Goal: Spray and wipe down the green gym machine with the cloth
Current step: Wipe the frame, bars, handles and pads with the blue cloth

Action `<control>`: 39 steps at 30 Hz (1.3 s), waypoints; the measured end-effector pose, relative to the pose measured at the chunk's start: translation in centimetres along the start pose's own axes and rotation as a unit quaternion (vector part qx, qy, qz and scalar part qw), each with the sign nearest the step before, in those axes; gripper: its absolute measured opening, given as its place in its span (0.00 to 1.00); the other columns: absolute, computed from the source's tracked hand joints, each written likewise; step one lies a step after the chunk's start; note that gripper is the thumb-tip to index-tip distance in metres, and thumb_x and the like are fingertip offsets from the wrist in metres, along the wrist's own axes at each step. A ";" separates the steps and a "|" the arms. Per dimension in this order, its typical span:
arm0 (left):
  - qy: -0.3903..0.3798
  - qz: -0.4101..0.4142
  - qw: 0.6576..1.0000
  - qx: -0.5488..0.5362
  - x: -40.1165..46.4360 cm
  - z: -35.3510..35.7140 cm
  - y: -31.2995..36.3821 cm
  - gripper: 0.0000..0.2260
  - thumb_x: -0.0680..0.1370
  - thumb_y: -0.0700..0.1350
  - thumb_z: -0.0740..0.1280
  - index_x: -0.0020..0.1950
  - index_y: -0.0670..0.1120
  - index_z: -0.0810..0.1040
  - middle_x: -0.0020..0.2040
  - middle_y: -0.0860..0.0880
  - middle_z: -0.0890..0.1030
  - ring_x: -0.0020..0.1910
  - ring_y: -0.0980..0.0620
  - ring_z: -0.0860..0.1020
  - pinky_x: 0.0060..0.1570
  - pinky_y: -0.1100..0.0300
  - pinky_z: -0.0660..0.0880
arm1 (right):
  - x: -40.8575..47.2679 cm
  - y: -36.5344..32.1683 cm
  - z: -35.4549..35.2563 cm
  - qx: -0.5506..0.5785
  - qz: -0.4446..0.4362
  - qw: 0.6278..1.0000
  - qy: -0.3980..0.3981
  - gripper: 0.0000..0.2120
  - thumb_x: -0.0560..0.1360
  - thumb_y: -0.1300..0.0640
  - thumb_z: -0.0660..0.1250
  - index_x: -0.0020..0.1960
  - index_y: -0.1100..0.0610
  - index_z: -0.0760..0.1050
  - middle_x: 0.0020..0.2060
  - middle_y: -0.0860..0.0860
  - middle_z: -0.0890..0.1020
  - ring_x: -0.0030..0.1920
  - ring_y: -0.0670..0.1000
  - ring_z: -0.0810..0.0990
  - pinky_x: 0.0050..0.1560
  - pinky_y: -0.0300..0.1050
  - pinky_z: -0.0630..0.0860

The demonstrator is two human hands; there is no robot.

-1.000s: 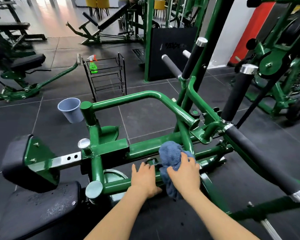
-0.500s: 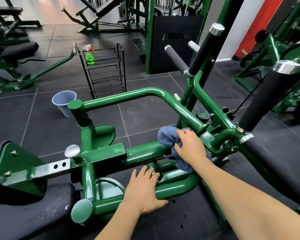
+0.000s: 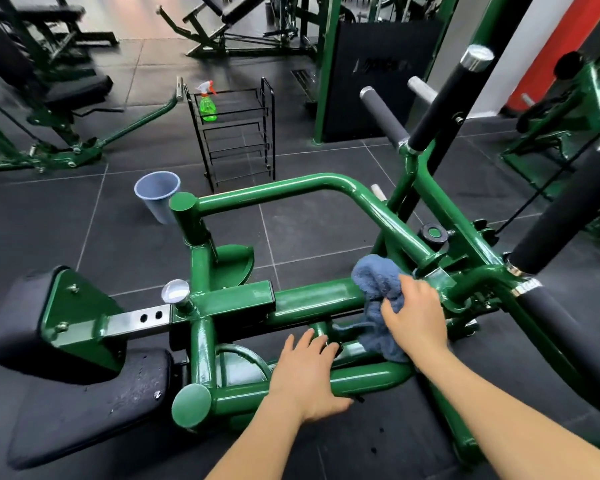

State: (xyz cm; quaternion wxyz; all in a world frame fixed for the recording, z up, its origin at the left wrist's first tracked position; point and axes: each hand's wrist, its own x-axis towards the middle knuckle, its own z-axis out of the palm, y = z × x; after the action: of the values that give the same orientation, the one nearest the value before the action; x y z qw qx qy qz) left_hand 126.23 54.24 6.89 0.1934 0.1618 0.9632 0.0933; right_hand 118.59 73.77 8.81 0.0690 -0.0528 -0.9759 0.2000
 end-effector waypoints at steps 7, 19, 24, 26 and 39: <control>0.021 -0.008 1.000 0.008 0.3 -0.1 -0.1 0.42 0.70 0.69 0.63 0.77 0.50 0.58 0.77 0.50 0.59 0.78 0.48 0.50 0.76 0.45 0.45 | 3.2 -1.1 1.5 0.037 -0.071 0.996 -0.044 0.20 0.70 0.57 0.69 0.61 0.58 0.76 0.51 0.57 0.80 0.53 0.60 0.76 0.55 0.51 0.72; 0.051 0.008 0.999 0.017 -0.6 -0.1 0.2 0.45 0.69 0.69 0.66 0.78 0.49 0.54 0.78 0.48 0.56 0.78 0.48 0.48 0.75 0.42 0.44 | -5.1 0.6 -2.0 0.183 0.048 0.982 -0.009 0.05 0.72 0.60 0.64 0.45 0.52 0.72 0.42 0.50 0.76 0.43 0.54 0.75 0.40 0.46 0.67; 0.076 0.019 0.996 0.034 -4.5 0.0 -0.8 0.46 0.71 0.68 0.65 0.79 0.47 0.48 0.80 0.48 0.49 0.78 0.49 0.45 0.75 0.44 0.39 | -8.9 0.0 -2.1 0.170 0.074 0.983 0.000 0.03 0.73 0.58 0.64 0.44 0.56 0.71 0.40 0.53 0.77 0.42 0.56 0.75 0.41 0.49 0.71; 0.085 -0.004 0.995 0.049 -6.7 0.1 -2.1 0.46 0.73 0.67 0.64 0.79 0.46 0.46 0.80 0.47 0.48 0.78 0.49 0.44 0.75 0.45 0.39 | -9.6 -1.0 -1.9 0.153 0.062 0.986 -0.002 0.05 0.72 0.58 0.65 0.41 0.57 0.70 0.37 0.52 0.76 0.40 0.57 0.74 0.38 0.48 0.68; 0.138 -0.199 0.969 0.054 -15.5 0.1 -7.9 0.40 0.79 0.61 0.59 0.79 0.41 0.43 0.80 0.45 0.45 0.78 0.47 0.43 0.76 0.47 0.43 | -13.6 -12.1 1.9 0.018 -0.051 0.995 -0.083 0.19 0.74 0.41 0.64 0.49 0.57 0.70 0.49 0.57 0.76 0.54 0.60 0.74 0.51 0.51 0.71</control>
State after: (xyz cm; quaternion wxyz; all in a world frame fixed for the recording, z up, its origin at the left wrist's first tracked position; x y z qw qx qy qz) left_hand 137.64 41.50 10.19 0.0645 -0.0375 0.9970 0.0221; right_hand 130.83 60.24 10.37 -0.0015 0.0156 -0.9760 0.2171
